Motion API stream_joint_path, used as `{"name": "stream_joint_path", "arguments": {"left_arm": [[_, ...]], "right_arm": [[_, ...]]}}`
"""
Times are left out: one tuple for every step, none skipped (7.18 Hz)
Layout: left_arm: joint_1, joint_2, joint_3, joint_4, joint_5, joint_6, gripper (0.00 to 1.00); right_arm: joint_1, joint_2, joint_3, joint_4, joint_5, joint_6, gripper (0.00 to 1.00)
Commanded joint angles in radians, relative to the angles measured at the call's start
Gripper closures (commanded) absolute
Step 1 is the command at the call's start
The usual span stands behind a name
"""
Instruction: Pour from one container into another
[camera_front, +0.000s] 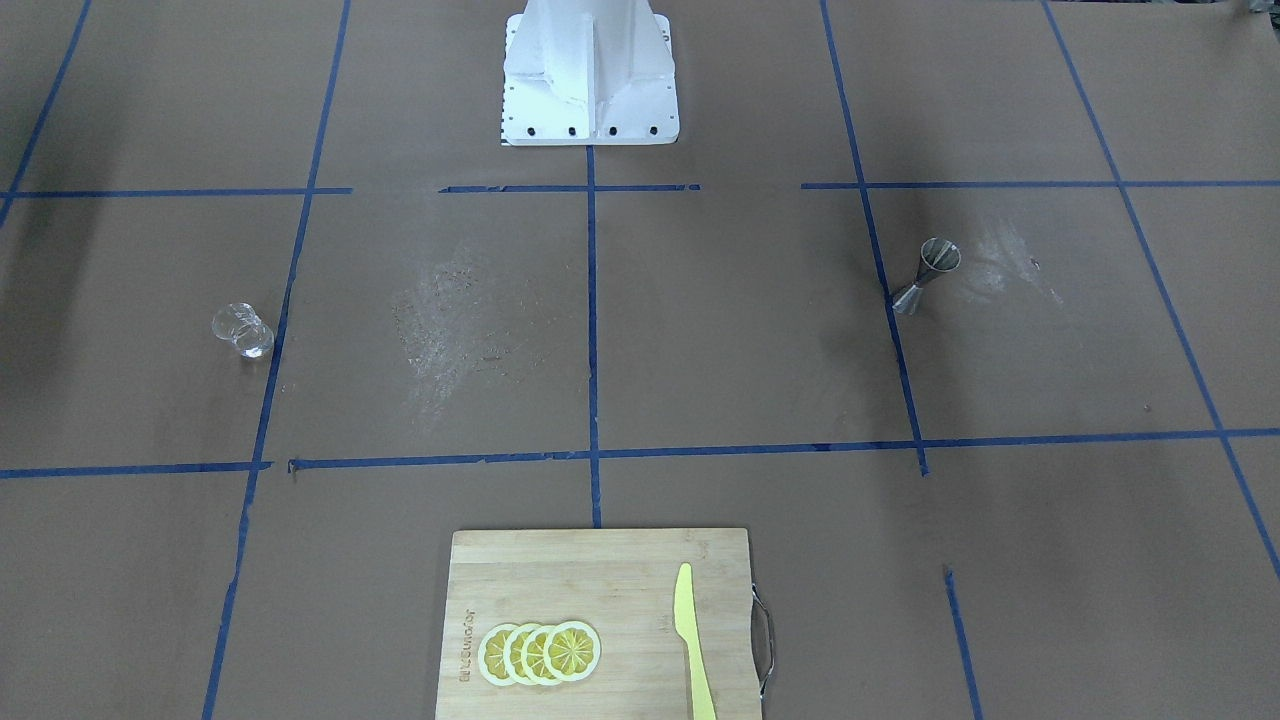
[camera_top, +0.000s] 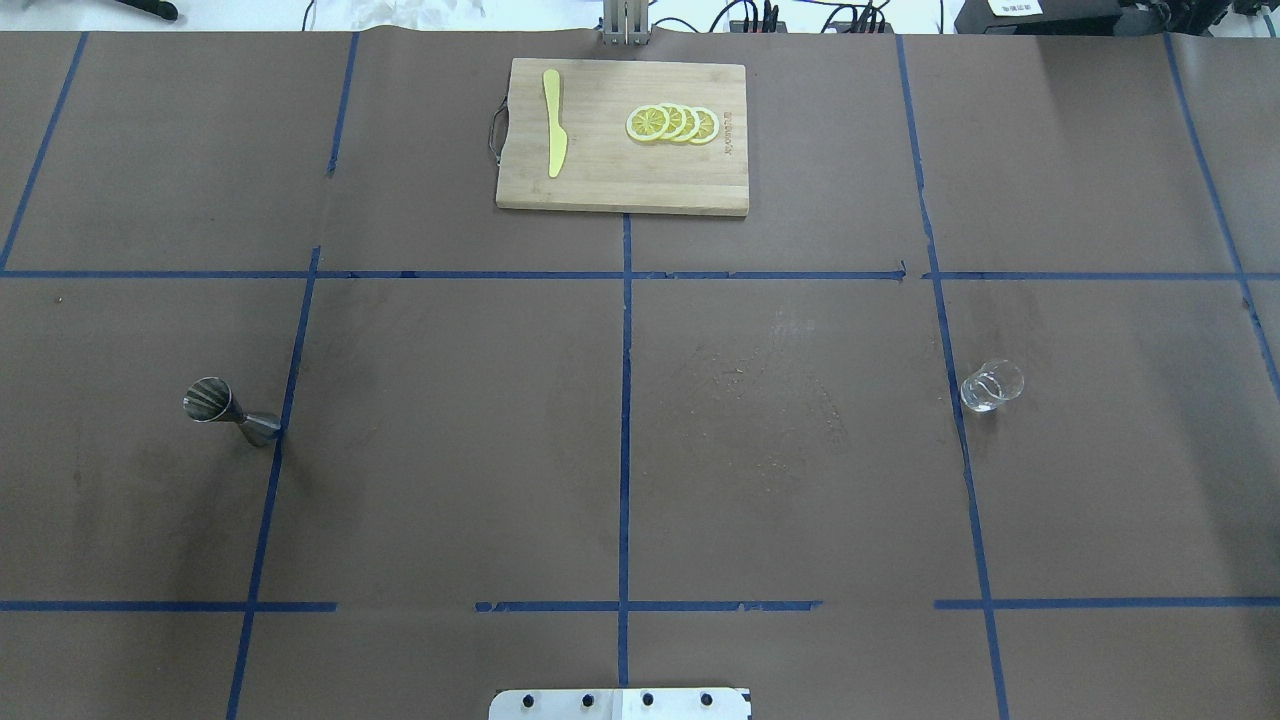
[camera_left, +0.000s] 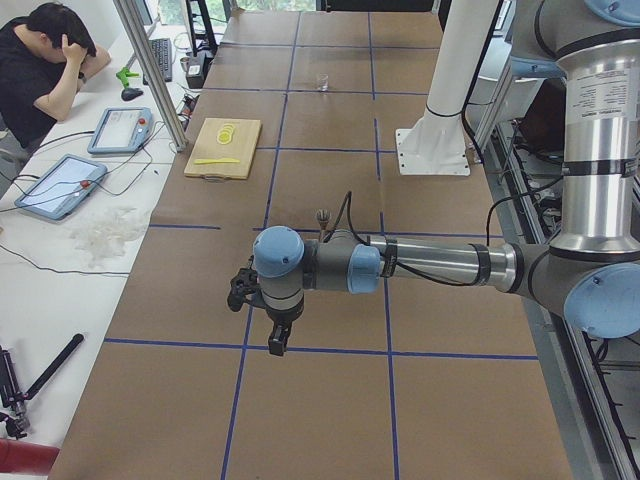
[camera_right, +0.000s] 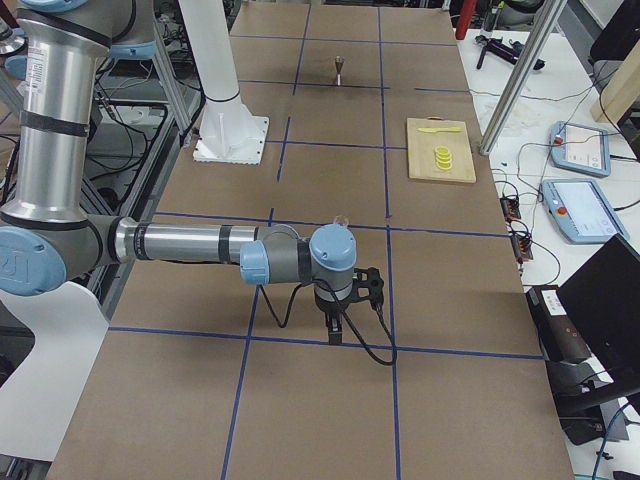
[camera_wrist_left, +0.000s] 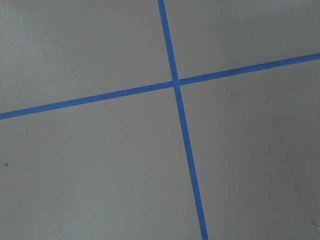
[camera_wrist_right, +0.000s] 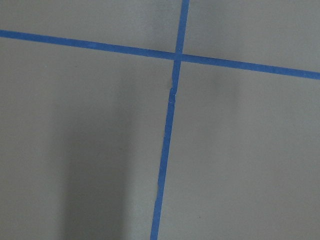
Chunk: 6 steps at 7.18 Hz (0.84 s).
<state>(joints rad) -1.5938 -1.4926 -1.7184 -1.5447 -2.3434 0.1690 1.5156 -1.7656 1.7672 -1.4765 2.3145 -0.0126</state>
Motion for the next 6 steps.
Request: {"name": "stream_joint_path", "arguments": {"left_arm": [[0.005, -0.005, 0.006, 0.000, 0.007, 0.006, 0.00], [0.003, -0.003, 0.002, -0.003, 0.001, 0.004, 0.00], [0.005, -0.008, 0.010, -0.008, 0.001, 0.000, 0.00], [0.003, -0.006, 0.005, -0.024, 0.001, 0.000, 0.00], [0.005, -0.006, 0.007, -0.047, 0.001, 0.004, 0.00], [0.005, -0.005, 0.002, -0.075, 0.003, 0.006, 0.00]], "right_arm": [[0.000, 0.000, 0.000, 0.001, 0.000, 0.000, 0.00], [0.000, 0.000, 0.005, 0.001, 0.000, -0.001, 0.00], [0.000, 0.000, 0.008, 0.001, -0.001, -0.001, 0.00], [0.000, 0.000, 0.009, 0.001, -0.001, -0.001, 0.00], [0.000, 0.005, 0.012, 0.001, 0.000, 0.000, 0.00], [-0.002, 0.006, 0.015, 0.001, 0.002, 0.002, 0.00]]}}
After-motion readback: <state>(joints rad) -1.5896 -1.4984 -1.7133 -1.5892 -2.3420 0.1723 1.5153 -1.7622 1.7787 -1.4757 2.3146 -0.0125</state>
